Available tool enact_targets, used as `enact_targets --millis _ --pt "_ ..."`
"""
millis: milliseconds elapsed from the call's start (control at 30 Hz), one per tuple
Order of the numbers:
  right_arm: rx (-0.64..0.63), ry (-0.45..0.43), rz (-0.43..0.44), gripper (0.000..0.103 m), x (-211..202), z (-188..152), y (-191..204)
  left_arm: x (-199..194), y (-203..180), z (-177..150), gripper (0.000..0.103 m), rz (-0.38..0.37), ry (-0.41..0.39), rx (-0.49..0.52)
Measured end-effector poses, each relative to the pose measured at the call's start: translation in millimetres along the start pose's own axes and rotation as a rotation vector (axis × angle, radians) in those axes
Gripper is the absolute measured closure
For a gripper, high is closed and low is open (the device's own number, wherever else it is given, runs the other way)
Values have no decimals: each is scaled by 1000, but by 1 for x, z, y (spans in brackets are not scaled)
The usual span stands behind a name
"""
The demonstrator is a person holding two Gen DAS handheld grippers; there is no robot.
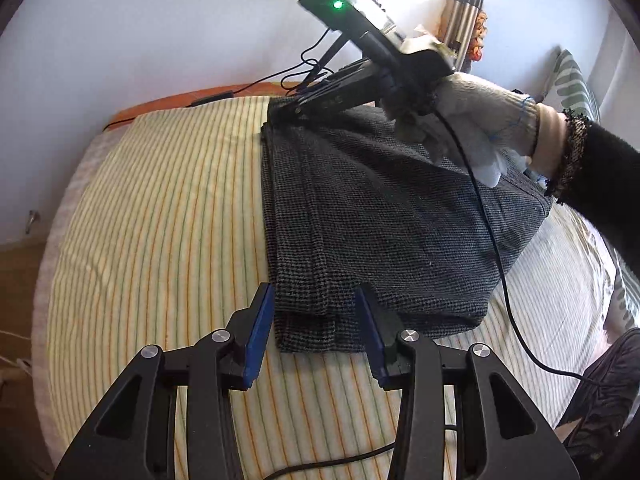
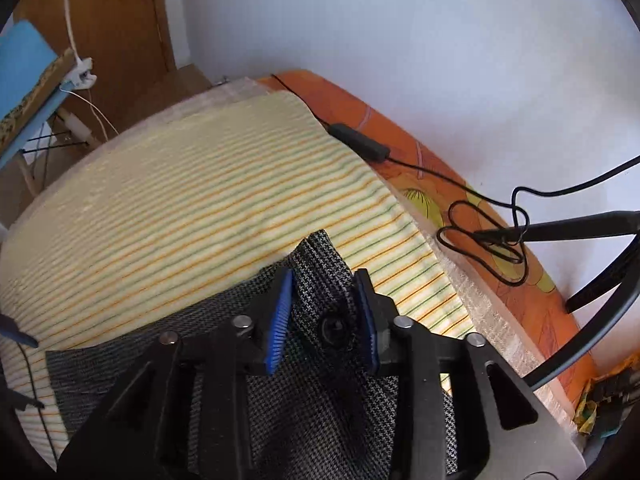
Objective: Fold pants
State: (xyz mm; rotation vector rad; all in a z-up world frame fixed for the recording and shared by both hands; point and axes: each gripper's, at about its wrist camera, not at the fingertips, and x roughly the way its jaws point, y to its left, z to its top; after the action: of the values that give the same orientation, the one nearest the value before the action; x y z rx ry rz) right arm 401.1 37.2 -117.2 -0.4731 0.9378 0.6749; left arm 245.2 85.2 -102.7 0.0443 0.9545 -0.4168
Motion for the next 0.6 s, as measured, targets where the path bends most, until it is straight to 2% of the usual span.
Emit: enact_targets --millis 67,133,300,433,600 --pt "33 -21 -1 57 -4 0 -3 -2 -3 1 63 6 -8 4" --pt "66 -41 4 54 -16 -1 -10 -4 -4 2 63 8 -17 5" --pt "189 -118 -2 54 -73 -32 -39 -4 -14 9 63 6 -38 13" --pt "270 -131 -127 41 -119 -81 -65 0 -25 13 63 6 -52 42" --pt "452 -70 -288 40 -156 -165 -129 16 -37 17 63 27 -27 85"
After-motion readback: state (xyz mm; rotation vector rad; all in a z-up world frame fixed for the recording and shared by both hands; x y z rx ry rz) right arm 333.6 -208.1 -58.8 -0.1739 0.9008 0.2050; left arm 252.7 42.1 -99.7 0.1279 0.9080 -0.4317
